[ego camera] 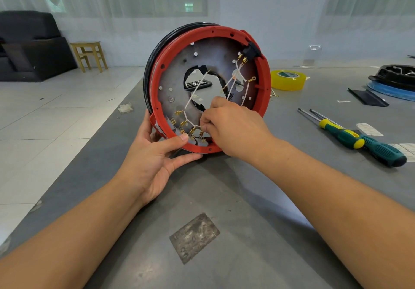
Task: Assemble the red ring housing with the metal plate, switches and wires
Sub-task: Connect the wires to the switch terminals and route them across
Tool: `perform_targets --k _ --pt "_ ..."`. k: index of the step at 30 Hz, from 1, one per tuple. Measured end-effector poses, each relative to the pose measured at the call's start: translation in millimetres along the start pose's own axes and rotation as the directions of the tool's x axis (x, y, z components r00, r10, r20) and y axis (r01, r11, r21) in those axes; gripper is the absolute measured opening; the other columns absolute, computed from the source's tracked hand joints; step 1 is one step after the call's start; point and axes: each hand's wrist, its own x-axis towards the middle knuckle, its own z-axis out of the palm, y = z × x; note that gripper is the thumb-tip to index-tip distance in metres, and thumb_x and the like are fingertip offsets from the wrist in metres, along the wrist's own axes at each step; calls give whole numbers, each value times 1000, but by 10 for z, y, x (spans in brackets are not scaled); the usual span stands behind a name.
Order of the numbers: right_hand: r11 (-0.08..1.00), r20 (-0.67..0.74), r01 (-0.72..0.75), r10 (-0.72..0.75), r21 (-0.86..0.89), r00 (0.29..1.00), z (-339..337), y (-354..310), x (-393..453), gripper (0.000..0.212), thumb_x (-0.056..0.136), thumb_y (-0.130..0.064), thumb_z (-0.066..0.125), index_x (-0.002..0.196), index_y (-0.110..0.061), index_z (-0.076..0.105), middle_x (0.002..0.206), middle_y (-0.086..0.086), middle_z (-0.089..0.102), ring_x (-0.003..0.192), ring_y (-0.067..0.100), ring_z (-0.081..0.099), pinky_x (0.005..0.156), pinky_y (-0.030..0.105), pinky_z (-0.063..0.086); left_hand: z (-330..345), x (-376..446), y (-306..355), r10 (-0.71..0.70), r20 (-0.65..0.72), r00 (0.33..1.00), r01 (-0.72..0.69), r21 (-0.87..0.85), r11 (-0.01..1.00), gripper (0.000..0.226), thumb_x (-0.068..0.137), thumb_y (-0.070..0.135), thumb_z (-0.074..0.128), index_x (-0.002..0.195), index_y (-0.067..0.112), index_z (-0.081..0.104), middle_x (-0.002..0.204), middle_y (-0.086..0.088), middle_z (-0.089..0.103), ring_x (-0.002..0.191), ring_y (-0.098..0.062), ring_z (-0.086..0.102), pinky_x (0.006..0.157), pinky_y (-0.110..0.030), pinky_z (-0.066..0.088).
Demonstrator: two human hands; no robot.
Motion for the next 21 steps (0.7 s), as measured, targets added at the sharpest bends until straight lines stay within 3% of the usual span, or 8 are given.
perform_targets --k 12,21 --pt "1000 17 14 -14 -20 1000 -1 4 9 19 105 -33 50 111 -31 68 113 -5 52 89 21 59 60 33 42 2 -4 -5 2 -5 1000 -2 8 1000 100 69 -9 79 153 37 49 144 -15 61 114 -43 73 80 -62 63" --pt "1000 21 6 -6 -17 1000 -3 12 9 20 105 -33 49 108 -31 69 111 -5 52 81 17 47 56 30 31 36 -28 6 15 -9 1000 -14 22 1000 105 70 -11 77 155 41 45 142 -12 63 114 -41 73 80 -62 63"
